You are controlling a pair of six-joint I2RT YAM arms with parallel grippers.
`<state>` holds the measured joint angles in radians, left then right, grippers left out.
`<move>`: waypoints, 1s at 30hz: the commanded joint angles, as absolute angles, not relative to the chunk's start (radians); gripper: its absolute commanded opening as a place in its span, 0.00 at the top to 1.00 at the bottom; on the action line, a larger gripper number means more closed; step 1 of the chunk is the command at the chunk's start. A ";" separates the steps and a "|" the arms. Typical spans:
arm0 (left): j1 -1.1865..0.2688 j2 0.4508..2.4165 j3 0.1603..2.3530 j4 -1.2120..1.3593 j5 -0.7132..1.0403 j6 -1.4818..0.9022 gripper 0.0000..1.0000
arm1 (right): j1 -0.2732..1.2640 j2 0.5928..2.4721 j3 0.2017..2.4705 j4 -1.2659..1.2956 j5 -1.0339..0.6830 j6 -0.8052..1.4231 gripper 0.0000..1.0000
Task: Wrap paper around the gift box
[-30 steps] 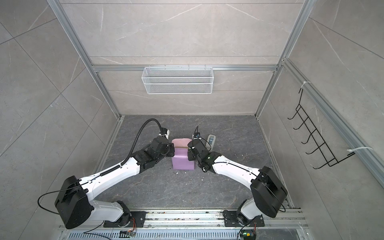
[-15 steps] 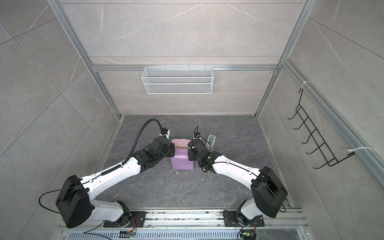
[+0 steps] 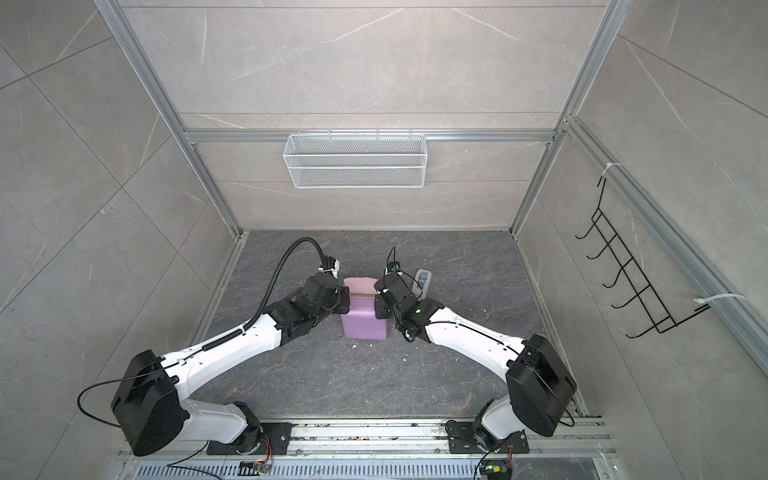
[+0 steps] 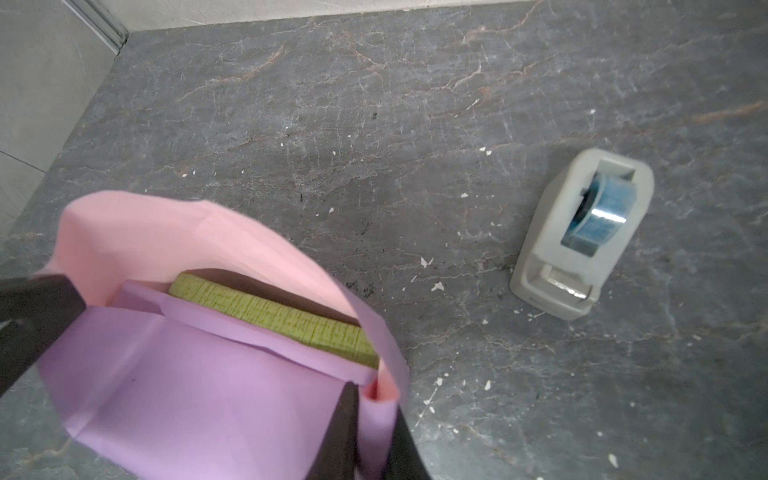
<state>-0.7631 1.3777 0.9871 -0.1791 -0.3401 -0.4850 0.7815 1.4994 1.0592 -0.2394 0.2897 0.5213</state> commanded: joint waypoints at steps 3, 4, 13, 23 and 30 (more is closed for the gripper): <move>-0.758 1.347 0.995 -0.160 -0.357 -0.476 1.00 | 0.787 1.519 1.114 -0.285 0.321 0.526 0.90; -0.759 1.347 0.993 -0.160 -0.357 -0.475 1.00 | 0.787 1.517 1.117 -0.284 0.321 0.526 0.89; -0.759 1.342 0.990 -0.155 -0.358 -0.474 1.00 | 0.787 1.518 1.150 -0.308 0.344 0.520 0.75; -0.758 1.334 0.985 -0.154 -0.360 -0.473 1.00 | 0.787 1.525 1.164 -0.323 0.364 0.499 0.98; -0.758 1.324 0.977 -0.150 -0.368 -0.476 1.00 | 0.784 1.512 1.176 -0.338 0.385 0.481 0.97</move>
